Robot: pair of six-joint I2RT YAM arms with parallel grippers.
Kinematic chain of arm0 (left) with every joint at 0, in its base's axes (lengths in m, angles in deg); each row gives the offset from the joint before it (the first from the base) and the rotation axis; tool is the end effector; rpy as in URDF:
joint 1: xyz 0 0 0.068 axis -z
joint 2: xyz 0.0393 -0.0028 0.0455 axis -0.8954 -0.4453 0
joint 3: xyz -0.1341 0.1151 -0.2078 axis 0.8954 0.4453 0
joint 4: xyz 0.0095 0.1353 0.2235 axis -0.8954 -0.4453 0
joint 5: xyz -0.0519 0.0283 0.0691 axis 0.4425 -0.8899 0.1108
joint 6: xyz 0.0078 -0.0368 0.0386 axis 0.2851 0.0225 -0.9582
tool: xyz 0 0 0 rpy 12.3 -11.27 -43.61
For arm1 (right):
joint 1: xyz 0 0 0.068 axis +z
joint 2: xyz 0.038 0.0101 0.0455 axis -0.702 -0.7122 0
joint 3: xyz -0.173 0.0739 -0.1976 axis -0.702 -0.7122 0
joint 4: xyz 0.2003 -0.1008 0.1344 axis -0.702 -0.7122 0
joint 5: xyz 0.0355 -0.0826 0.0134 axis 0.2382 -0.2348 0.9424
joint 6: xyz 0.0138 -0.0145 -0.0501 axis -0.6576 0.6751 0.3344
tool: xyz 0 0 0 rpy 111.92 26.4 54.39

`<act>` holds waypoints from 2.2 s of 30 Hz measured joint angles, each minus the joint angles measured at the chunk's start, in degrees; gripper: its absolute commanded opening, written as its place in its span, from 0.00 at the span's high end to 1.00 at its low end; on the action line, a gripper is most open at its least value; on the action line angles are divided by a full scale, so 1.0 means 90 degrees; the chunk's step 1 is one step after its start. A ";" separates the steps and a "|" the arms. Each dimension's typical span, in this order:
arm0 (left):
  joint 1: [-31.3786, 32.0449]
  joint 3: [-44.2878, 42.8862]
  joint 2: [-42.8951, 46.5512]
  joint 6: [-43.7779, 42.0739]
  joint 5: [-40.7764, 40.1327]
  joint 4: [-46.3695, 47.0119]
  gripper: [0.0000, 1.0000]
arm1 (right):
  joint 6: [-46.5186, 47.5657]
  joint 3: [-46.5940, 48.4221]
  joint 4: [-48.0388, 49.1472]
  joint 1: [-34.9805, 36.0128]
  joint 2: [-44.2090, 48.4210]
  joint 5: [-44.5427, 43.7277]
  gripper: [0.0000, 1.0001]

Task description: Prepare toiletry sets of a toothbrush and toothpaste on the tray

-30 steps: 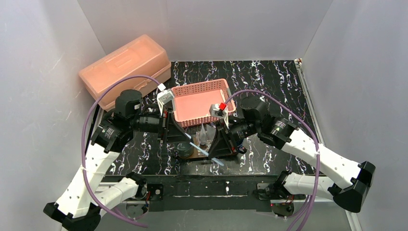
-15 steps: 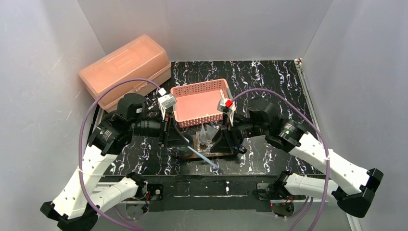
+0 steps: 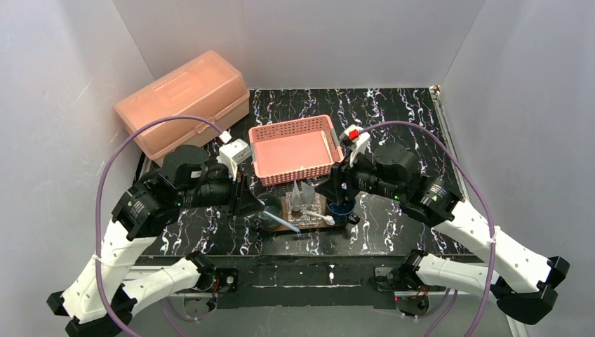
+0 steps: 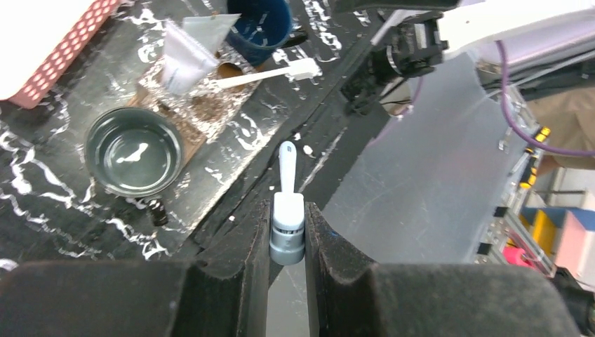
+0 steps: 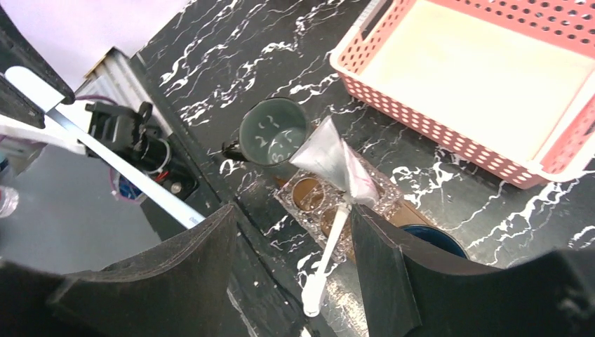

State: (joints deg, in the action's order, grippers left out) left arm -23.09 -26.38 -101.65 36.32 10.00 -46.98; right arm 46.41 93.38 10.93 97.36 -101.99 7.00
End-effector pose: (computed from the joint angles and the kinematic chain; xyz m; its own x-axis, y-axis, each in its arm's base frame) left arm 0.0901 -0.0968 0.4384 -0.5620 0.1518 -0.8131 0.7540 0.4981 -0.4281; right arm 0.1173 0.1604 0.3943 -0.4045 -0.0839 -0.9107 -0.7703 0.5680 0.2898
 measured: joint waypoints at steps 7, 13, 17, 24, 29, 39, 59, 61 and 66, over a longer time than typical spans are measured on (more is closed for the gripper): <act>0.0517 0.0027 -0.0124 0.0129 -0.1600 -0.0136 1.00 | -0.0100 -0.0005 0.0017 0.0002 -0.0041 -0.0435 0.32; 0.0716 0.0398 -0.0301 0.0177 -0.2283 0.0102 1.00 | -0.0141 -0.0029 0.0024 0.0002 -0.0095 -0.0515 0.32; 0.0865 0.0544 -0.0515 0.0180 -0.2482 0.0291 1.00 | -0.0189 -0.0092 0.0085 0.0002 -0.0114 -0.0515 0.32; 0.1076 0.0578 -0.0716 0.0182 -0.2790 0.0597 1.00 | -0.0228 -0.0243 0.0192 0.0002 -0.0119 -0.0515 0.32; 0.1224 0.0578 -0.0809 0.0199 -0.2980 0.0729 1.00 | -0.0245 -0.0364 0.0221 0.0000 -0.0104 -0.0515 0.32; 0.2256 0.0641 -0.1331 0.0262 -0.3857 0.0908 1.00 | -0.0277 -0.0549 0.0270 0.0002 0.0087 -0.0517 0.32; 0.2807 0.1916 -0.1328 0.0437 -0.4979 0.2188 1.00 | -0.0393 -0.0782 0.0340 0.0000 0.0214 -0.0665 0.30; 0.2810 0.1996 -0.1319 0.0437 -0.5049 0.2334 1.00 | -0.0396 -0.0782 0.0340 0.0002 0.0223 -0.0690 0.30; 0.2810 0.2132 -0.1299 0.0437 -0.5124 0.2562 1.00 | -0.0401 -0.0804 0.0347 0.0000 0.0238 -0.0736 0.30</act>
State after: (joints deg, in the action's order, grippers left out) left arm 2.20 -7.19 -113.34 40.25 -36.12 -23.92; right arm 42.80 86.15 14.05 97.36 -99.84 0.37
